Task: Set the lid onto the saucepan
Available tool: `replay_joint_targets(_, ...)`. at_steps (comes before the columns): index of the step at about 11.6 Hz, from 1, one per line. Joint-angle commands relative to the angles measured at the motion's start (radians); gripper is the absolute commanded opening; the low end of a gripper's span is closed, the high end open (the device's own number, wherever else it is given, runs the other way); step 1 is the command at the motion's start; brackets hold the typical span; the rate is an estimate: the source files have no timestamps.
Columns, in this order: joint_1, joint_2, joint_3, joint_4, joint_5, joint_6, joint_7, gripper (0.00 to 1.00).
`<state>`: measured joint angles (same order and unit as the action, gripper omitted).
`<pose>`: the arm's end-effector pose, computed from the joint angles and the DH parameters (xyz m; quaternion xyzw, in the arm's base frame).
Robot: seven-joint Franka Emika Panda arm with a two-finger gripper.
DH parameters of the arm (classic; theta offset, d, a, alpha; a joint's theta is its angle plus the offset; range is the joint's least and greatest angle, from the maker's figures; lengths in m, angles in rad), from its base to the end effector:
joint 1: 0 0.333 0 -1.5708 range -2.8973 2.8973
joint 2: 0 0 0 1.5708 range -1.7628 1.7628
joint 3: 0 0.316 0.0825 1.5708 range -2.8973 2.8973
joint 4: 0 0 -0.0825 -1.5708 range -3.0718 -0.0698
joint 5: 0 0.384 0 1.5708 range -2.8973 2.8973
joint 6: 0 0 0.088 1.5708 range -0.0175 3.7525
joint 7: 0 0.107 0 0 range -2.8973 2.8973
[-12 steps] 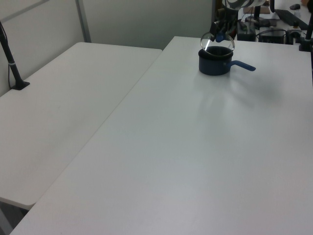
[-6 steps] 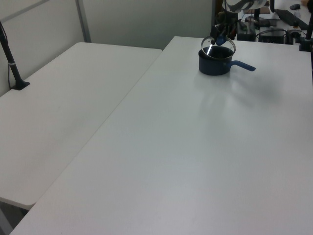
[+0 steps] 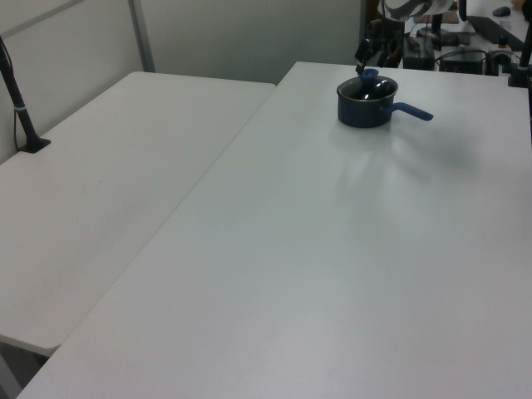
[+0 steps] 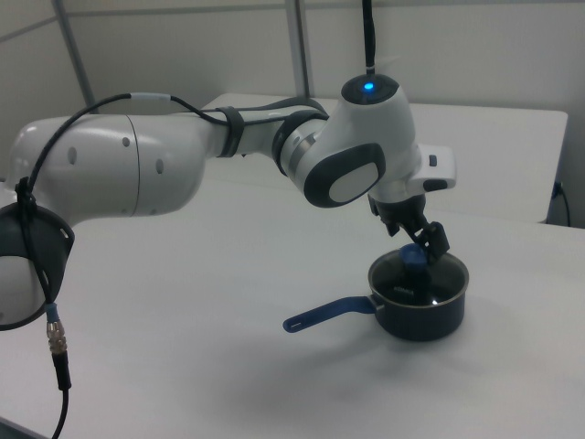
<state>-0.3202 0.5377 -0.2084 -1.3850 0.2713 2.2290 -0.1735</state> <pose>0.6563 -0.3362 0.4384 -0.9612 0.2155 -0.1721 0.0103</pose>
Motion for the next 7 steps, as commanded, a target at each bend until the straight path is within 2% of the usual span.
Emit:
replay_joint_targets(1, 0.015, -0.121, -0.005, -0.046, 0.006, -0.046, -0.014, 1.0)
replay_joint_targets(2, 0.018, -0.192, -0.002, -0.066, 0.005, -0.127, -0.015, 1.0)
replay_joint_targets(3, 0.044, -0.268, -0.002, -0.089, -0.023, -0.238, -0.018, 1.0)
replay_joint_targets(4, 0.053, -0.353, -0.002, -0.109, -0.079, -0.355, -0.014, 1.0)
replay_joint_targets(5, 0.079, -0.413, 0.0, -0.111, -0.098, -0.458, 0.002, 1.0)
replay_joint_targets(7, 0.146, -0.491, -0.002, -0.111, -0.107, -0.582, 0.125, 1.0)
